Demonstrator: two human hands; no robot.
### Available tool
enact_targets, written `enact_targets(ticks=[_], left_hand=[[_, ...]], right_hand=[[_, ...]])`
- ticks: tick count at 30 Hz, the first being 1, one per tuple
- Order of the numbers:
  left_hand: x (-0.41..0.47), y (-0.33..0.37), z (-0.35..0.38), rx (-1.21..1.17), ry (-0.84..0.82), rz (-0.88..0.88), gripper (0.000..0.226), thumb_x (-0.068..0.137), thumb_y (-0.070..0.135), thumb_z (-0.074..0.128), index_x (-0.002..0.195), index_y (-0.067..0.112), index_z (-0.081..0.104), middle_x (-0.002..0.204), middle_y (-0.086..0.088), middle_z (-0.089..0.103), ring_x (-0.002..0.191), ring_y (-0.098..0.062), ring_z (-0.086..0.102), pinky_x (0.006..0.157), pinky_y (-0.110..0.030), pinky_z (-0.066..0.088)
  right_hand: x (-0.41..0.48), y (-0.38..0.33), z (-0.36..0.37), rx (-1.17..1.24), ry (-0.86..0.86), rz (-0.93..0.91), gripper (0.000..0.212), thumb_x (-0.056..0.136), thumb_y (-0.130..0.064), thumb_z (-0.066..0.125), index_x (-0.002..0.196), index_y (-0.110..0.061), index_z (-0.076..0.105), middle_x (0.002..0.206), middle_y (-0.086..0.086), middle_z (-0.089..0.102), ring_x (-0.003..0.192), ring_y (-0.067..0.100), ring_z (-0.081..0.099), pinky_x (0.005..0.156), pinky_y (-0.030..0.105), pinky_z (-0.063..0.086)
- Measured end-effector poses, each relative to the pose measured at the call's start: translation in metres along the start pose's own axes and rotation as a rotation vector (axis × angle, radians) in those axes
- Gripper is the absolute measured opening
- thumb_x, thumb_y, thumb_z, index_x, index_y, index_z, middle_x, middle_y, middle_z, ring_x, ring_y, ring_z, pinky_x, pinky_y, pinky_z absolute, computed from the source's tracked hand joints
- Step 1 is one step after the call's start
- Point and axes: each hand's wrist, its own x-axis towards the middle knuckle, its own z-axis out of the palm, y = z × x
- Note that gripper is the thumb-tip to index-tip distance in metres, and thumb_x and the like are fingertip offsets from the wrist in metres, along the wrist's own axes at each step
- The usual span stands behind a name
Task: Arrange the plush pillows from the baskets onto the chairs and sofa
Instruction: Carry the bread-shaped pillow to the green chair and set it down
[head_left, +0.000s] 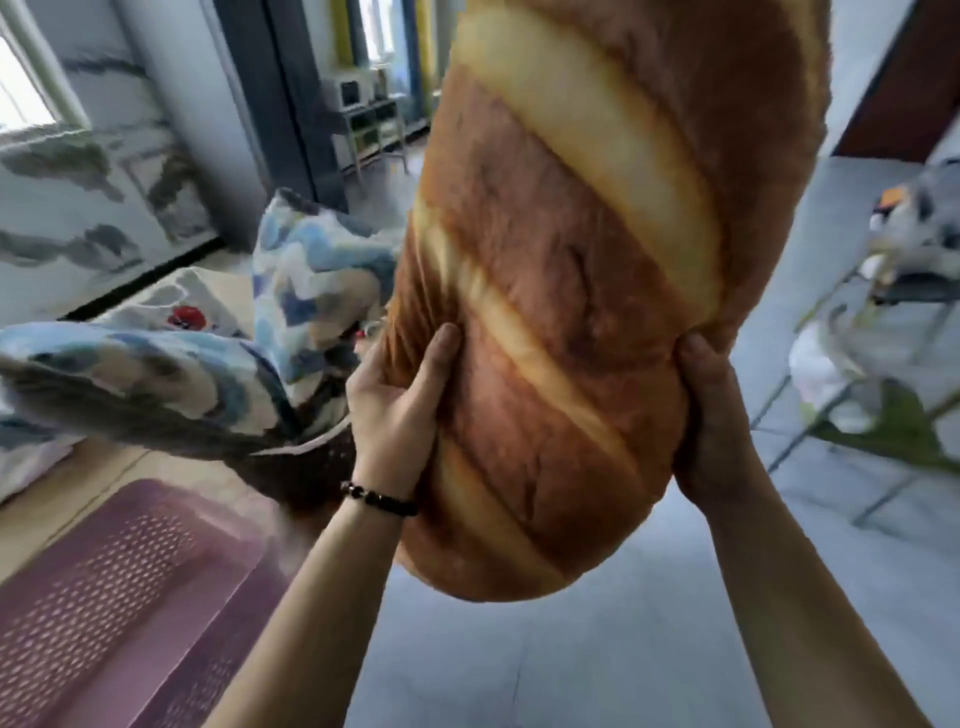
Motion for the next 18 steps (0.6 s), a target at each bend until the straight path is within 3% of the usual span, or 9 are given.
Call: enact_targets(ticks=[5,8,11,15,18], left_hand=[[-0.055,-0.006,0.148,-0.134,-0.197,-0.142,0.029,0.087,0.035,0.074,0.108,0.015,0.076,0.100,0.015,0.078,0.099,0.001,0.070,0.087,-0.018,0.053],[-0.098,-0.011,0.235,-0.163,-0.329,-0.215,0.033,0.087,0.037,0.074,0.109,0.013,0.077,0.105,0.004,0.079,0.105,-0.010,0.072,0.090,-0.027,0.057],[-0.142,-0.015,0.330,-0.173,-0.436,-0.286,0.030,0.083,0.042,0.072,0.103,0.020,0.078,0.102,0.005,0.080,0.104,-0.008,0.072,0.088,-0.027,0.058],[-0.197,-0.022,0.449,-0.247,-0.539,-0.397,0.036,0.085,0.042,0.071,0.109,0.015,0.078,0.110,0.002,0.078,0.109,-0.008,0.071,0.087,-0.025,0.056],[-0.229,-0.020,0.524,-0.258,-0.564,-0.482,0.031,0.090,0.038,0.071,0.109,0.015,0.078,0.110,0.003,0.078,0.109,-0.009,0.071,0.088,-0.026,0.055]], right_hand=[[-0.054,-0.022,-0.141,-0.024,0.331,-0.094,0.090,0.076,-0.077,0.070,0.147,-0.024,0.050,0.149,0.004,0.056,0.140,0.025,0.052,0.118,0.054,0.036],[-0.089,-0.027,-0.225,-0.051,0.458,-0.095,0.098,0.076,-0.078,0.068,0.149,-0.018,0.045,0.148,0.001,0.057,0.139,0.021,0.053,0.116,0.049,0.041],[-0.119,-0.038,-0.313,-0.092,0.565,-0.072,0.099,0.069,-0.079,0.073,0.146,-0.022,0.046,0.141,-0.007,0.063,0.135,0.014,0.056,0.114,0.041,0.046],[-0.144,-0.054,-0.427,-0.219,0.655,-0.048,0.110,0.066,-0.079,0.076,0.153,-0.023,0.039,0.148,-0.006,0.056,0.138,0.015,0.053,0.115,0.048,0.042],[-0.152,-0.068,-0.496,-0.263,0.693,0.003,0.115,0.064,-0.079,0.076,0.157,-0.029,0.031,0.151,-0.013,0.052,0.139,0.010,0.051,0.113,0.041,0.045]])
